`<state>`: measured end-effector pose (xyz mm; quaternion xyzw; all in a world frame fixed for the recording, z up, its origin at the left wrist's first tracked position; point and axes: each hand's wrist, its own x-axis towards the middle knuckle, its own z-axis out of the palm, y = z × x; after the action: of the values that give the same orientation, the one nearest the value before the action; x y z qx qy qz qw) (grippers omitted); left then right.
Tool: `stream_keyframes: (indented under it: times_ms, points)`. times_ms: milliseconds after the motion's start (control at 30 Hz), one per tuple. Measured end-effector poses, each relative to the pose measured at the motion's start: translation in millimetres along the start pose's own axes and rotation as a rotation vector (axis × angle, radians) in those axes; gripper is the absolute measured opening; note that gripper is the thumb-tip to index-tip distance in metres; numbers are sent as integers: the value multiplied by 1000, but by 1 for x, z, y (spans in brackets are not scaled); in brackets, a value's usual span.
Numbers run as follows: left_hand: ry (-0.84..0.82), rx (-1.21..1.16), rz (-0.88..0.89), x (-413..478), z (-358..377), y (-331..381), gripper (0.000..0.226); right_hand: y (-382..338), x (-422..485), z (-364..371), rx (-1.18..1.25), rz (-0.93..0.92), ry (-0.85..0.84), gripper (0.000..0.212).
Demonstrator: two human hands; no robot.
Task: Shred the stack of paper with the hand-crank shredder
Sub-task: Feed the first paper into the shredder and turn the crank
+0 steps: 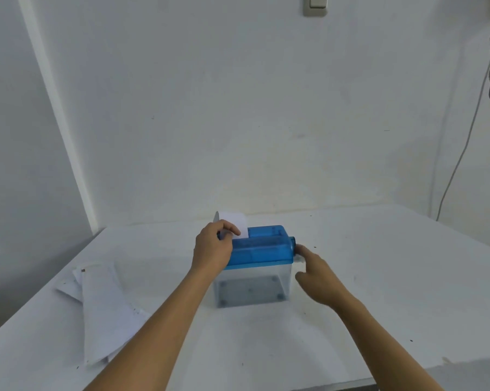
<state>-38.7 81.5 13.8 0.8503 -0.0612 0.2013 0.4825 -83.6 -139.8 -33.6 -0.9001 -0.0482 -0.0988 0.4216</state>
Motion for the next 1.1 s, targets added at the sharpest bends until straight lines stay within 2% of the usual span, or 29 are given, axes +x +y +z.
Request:
stream_keyframes:
  times_ms: [167, 333, 500, 533, 600, 667, 733, 900, 1000, 1100]
  points:
    - [6, -52, -30, -2, 1, 0, 26, 10, -1, 13, -384, -29, -98, 85]
    - [19, -75, -18, -4, 2, -1, 26, 0, -2, 20, -422, -6, -104, 65]
    - [-3, -24, 33, -9, 2, -4, 22, -11, -6, 17, -557, 57, -97, 67]
    - [-23, -10, 38, -10, 1, -5, 26, -13, -7, 17, -576, 71, -96, 67]
    - [-77, 31, 39, -13, -2, -7, 68, -20, -11, 15, -633, 95, -91, 63]
    - [-116, 78, 9, -15, -3, -4, 108, -27, -13, 9, -686, 92, -78, 50]
    - [-132, 103, -28, -15, -2, -2, 126, -36, -16, -1, -741, 76, -84, 32]
    - [-193, 127, -61, -10, -6, -2, 139, -57, -10, -34, -807, 87, -183, 8]
    - [-229, 122, -46, -10, -9, 0, 141, -71, -3, -50, -735, 134, -259, 8]
    - [-260, 140, -5, -12, -11, 2, 133, -82, 7, -65, -703, 118, -230, 6]
